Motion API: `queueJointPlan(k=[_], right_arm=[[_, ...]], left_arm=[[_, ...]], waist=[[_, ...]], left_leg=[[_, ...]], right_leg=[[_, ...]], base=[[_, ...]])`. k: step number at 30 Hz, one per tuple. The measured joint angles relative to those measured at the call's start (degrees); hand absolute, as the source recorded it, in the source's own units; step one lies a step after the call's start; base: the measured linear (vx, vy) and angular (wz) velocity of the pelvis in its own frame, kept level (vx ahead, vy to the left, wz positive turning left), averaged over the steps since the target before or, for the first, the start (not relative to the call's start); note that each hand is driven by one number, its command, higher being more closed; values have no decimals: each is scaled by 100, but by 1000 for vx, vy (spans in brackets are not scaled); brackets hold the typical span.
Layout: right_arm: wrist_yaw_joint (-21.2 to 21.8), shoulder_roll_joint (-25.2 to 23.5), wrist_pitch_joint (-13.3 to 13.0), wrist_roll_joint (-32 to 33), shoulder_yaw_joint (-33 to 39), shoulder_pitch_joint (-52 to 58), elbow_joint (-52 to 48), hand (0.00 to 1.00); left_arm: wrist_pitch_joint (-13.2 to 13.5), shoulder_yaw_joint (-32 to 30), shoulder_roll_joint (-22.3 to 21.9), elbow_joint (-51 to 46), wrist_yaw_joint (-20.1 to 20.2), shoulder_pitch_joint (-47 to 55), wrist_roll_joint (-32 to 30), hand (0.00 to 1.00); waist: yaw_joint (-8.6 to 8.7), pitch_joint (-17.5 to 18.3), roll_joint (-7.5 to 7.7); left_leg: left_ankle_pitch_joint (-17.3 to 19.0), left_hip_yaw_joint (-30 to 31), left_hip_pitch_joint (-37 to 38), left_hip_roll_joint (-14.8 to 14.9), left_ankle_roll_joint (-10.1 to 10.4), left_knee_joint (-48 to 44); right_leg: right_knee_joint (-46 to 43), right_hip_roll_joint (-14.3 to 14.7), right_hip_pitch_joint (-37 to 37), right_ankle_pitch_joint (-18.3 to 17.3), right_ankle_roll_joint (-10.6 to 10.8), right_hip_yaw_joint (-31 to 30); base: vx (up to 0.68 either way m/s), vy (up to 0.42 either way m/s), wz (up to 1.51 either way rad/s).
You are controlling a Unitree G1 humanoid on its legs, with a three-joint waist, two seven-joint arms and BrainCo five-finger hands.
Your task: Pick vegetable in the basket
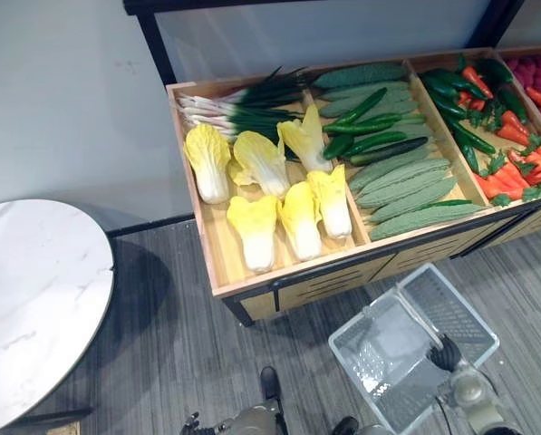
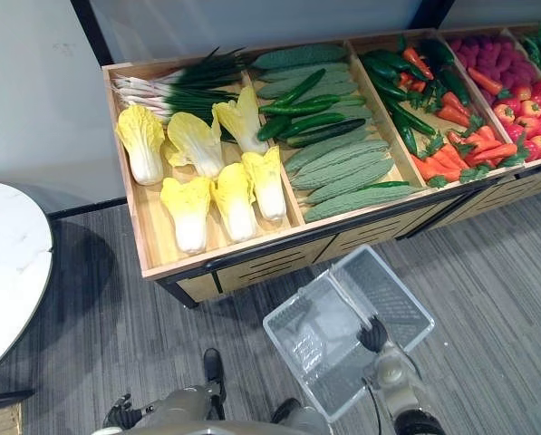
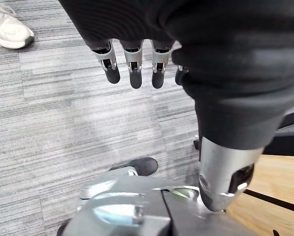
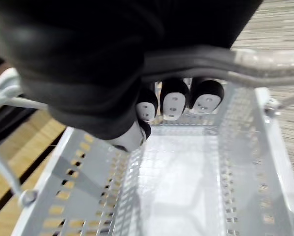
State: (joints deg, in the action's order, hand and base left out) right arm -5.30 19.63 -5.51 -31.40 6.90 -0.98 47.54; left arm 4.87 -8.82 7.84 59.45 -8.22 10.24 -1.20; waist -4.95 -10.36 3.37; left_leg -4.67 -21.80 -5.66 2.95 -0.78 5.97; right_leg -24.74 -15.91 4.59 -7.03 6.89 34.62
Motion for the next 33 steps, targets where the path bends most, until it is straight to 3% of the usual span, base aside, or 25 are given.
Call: queueJointPlan(k=[2, 4, 5, 6, 7, 11, 15, 17, 23, 26, 30, 33], right_arm=[[-60, -1, -5, 41, 330, -19, 282, 100], [-65, -58, 0, 243, 731, -102, 644, 100], [-82, -45, 145, 592, 1445, -282, 1180, 100], [-78, -70, 199, 670, 1513, -270, 1247, 100], [-117, -35, 282, 669, 1570, -284, 1336, 100], [-181, -119, 290, 742, 1908, 4, 1410, 100], [-329, -434, 283, 1003, 2133, 235, 1408, 100], [-424, -561, 284, 1083, 2194, 345, 1408, 100], [-564, -604, 234, 1177, 2203, 314, 1411, 100], [-621, -599, 151, 1208, 2205, 198, 1407, 100], [-626, -602, 132, 1229, 2192, 187, 1409, 100], [-620, -603, 112, 1231, 2165, 187, 1409, 100]], left_arm=[[2, -13, 162, -57, 2, 37, 6, 0], [7, -68, 263, -181, -5, 51, 7, 0], [23, -150, 261, -250, -22, -136, 103, 0], [41, -216, 308, -250, -30, -202, 107, 0], [65, -250, 205, -204, -36, -242, 109, 0], [135, -415, 34, -313, -105, -163, 330, 0], [230, -741, -94, -628, -491, -169, 684, 0], [250, -737, -155, -956, -585, -151, 783, 0], [550, -627, -461, -3012, -920, -76, 789, 0], [719, -460, -552, -3959, -1058, -99, 751, 0], [748, -228, -581, -4998, -1219, -140, 472, 0], [778, -208, -582, -5553, -1450, -227, 160, 0]], waist=[[5, -60, 14], [26, -66, 47], [31, -81, 86], [49, -113, 210], [73, -189, 159], [144, -32, -112], [170, 41, -54], [180, 54, -65], [174, 70, -92], [181, 114, -189], [228, 172, -303], [281, 177, -308]], left_leg=[[-1, 42, 52, 96, 1, -1], [-9, 75, -36, 166, 14, 0], [-180, 276, -479, 159, 260, -3], [-253, 352, -538, 35, 344, -2], [-314, 431, -537, 119, 379, -2], [-537, 788, -574, 446, 515, -1], [-634, 1024, -713, 578, 626, -2], [-749, 1174, -707, 577, 515, -16], [-791, 1319, -498, 450, 465, -36], [-790, 1327, -509, 451, 466, -9], [-777, 1343, -501, 486, 476, 1], [-718, 1317, -457, 499, 486, 1]], right_leg=[[-654, 18, 362, 252, 74, -707], [-497, 162, 390, 291, 116, -1134], [1149, 252, 196, 175, -4, -1646], [1545, 166, 50, 137, 74, -1655], [1620, 242, 6, 92, 195, -1584], [1834, 707, -228, 14, 67, -1302], [1842, 887, -229, -101, -111, -1113], [1777, 907, -298, -123, -129, -1026], [1810, 853, -589, -193, -119, -970], [1879, 850, -601, -214, -149, -990], [1871, 875, -604, -219, -158, -988], [1865, 871, -604, -218, -159, -1026]], base=[[-59, 54, 17], [-14, -50, 38], [17, -196, 42], [3, -251, 40], [15, -187, 22], [32, -157, 20], [99, -116, 26], [157, -104, 21], [117, -44, 14], [-9, 2, 0], [-59, 9, 0], [-56, 23, -5]])
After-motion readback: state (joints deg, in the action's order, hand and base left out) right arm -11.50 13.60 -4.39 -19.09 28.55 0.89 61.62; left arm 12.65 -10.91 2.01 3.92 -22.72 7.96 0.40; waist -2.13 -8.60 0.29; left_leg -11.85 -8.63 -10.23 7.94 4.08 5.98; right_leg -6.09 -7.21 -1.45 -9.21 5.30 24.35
